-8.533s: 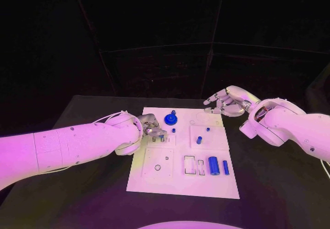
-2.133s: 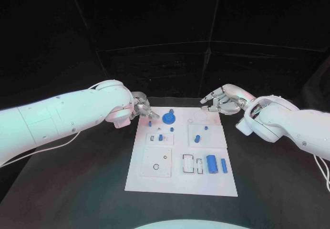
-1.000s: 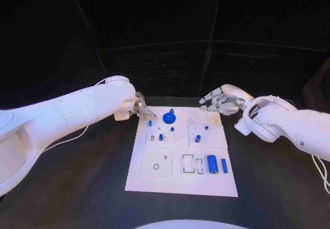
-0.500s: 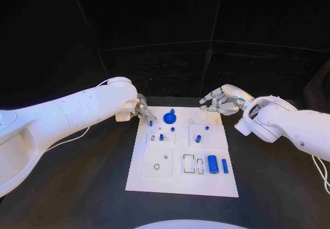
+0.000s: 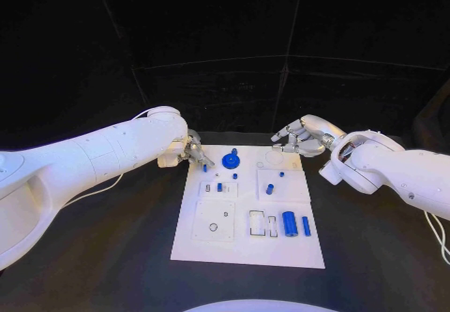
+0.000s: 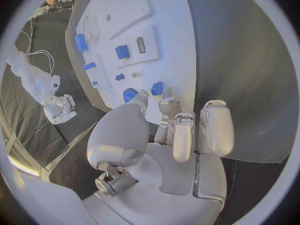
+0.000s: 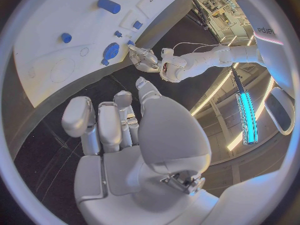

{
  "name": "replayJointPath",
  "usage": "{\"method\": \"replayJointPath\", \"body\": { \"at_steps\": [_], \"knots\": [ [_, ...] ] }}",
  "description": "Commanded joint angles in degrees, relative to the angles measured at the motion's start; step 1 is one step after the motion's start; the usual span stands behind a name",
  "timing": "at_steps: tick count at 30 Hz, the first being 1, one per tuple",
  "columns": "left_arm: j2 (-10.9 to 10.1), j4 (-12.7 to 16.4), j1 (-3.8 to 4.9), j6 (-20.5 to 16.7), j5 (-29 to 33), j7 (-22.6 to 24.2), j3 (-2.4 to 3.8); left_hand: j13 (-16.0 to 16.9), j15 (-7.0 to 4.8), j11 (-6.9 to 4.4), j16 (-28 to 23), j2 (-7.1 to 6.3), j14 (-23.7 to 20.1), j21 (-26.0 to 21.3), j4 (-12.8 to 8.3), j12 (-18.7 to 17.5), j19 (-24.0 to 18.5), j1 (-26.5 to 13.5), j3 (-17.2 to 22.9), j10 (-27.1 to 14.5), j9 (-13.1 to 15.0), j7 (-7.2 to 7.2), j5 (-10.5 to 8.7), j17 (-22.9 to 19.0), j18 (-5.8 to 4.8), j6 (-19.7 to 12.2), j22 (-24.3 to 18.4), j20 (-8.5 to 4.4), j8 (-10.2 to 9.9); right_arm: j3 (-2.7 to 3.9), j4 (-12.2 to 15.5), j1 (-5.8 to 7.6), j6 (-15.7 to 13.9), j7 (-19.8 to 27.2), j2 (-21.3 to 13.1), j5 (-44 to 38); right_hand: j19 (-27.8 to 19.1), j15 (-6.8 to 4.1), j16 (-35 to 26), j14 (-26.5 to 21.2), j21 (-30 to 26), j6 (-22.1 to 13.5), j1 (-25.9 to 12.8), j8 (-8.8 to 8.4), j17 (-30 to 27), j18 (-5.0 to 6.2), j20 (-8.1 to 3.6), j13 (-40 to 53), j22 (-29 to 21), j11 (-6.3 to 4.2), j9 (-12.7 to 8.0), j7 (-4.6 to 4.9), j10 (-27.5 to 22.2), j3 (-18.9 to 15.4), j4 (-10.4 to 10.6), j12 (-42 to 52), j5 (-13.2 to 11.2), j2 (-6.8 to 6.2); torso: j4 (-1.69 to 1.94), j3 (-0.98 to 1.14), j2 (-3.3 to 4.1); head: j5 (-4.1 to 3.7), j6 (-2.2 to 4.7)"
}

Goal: Assemble the parts on the task board

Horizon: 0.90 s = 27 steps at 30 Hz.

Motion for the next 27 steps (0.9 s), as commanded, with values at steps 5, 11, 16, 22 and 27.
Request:
{"method": "replayJointPath", "body": {
  "at_steps": [5,11,16,22,27],
  "knots": [
    [0.1,0.3,0.05,0.0,-0.3,0.8,0.01,0.0,0.04,-0.05,0.2,0.46,6.0,0.2,-0.5,0.3,0.3,0.5,0.1,0.3,-0.2,0.0,0.14,15.1,0.15,0.4,0.0,-0.15,-0.1,0.03,-0.1,0.1,0.3,0.5,0.2,0.3,-0.4,-0.07,-0.2,0.8,-0.4,-0.3,0.1,0.31,-0.1,0.4,0.14,-0.1,-0.1,0.01,0.1,-0.13,-0.2,-0.2,0.2,-0.3,0.3,0.32,0.02,-0.01,0.0,0.11,-0.1],
    [0.0,0.1,0.04,0.5,2.5,1.5,0.01,-0.2,-0.13,-0.26,0.2,2.64,6.0,0.0,-2.0,0.3,0.2,3.3,1.5,0.4,-0.5,-0.2,0.16,15.1,0.2,0.8,-0.2,-0.28,0.1,0.03,-0.2,0.1,0.3,0.6,0.3,0.3,-0.4,-0.06,-0.3,0.8,-0.4,-0.4,0.1,0.32,-0.1,0.41,0.14,-0.1,-0.2,0.01,0.1,-0.12,-0.2,-0.3,0.3,-0.4,0.3,0.38,-0.02,-0.02,0.02,0.1,-0.13],
    [-0.1,0.0,0.03,0.7,3.5,1.9,0.01,-0.4,-0.31,-0.52,0.2,4.59,6.0,0.0,-4.5,0.2,0.1,7.0,3.8,0.2,-0.8,-0.46,0.17,15.1,0.22,0.5,-0.2,-0.43,0.0,0.03,-0.2,0.1,0.4,0.7,0.3,0.4,-0.4,-0.06,-0.3,0.8,-0.4,-0.4,0.1,0.32,-0.1,0.41,0.14,-0.1,-0.2,0.01,0.1,-0.12,-0.3,-0.3,0.3,-0.4,0.3,0.39,0.0,-0.02,0.01,0.15,-0.26],
    [-0.2,0.0,0.03,1.7,4.9,3.1,0.01,-0.8,-0.63,-0.96,0.2,6.24,6.0,-0.2,-8.9,-0.3,0.0,12.2,7.9,-0.1,-1.2,-0.92,0.18,15.1,0.25,0.2,-0.3,-0.74,-0.2,0.03,-0.3,0.1,0.4,0.7,0.4,0.4,-0.4,-0.06,-0.3,0.8,-0.4,-0.4,0.1,0.32,-0.1,0.41,0.14,-0.1,-0.2,0.01,0.1,-0.12,-0.3,-0.3,0.3,-0.4,0.3,0.4,0.01,-0.01,0.0,0.17,-0.4],
    [-0.7,0.5,0.02,1.1,6.7,4.4,0.01,-1.1,-0.71,-0.95,0.2,6.41,6.0,-0.2,-11.8,-0.7,0.1,14.3,11.6,0.0,-1.2,-0.88,0.11,15.1,0.22,0.1,-0.2,-0.96,0.3,0.03,-0.4,0.1,0.4,0.7,0.5,0.4,-0.4,-0.06,-0.3,0.8,-0.5,-0.4,0.1,0.33,-0.1,0.41,0.14,-0.1,-0.2,0.01,0.1,-0.12,-0.3,-0.3,0.3,-0.4,0.3,0.41,0.03,0.01,0.0,0.13,-0.39]
  ]
}}
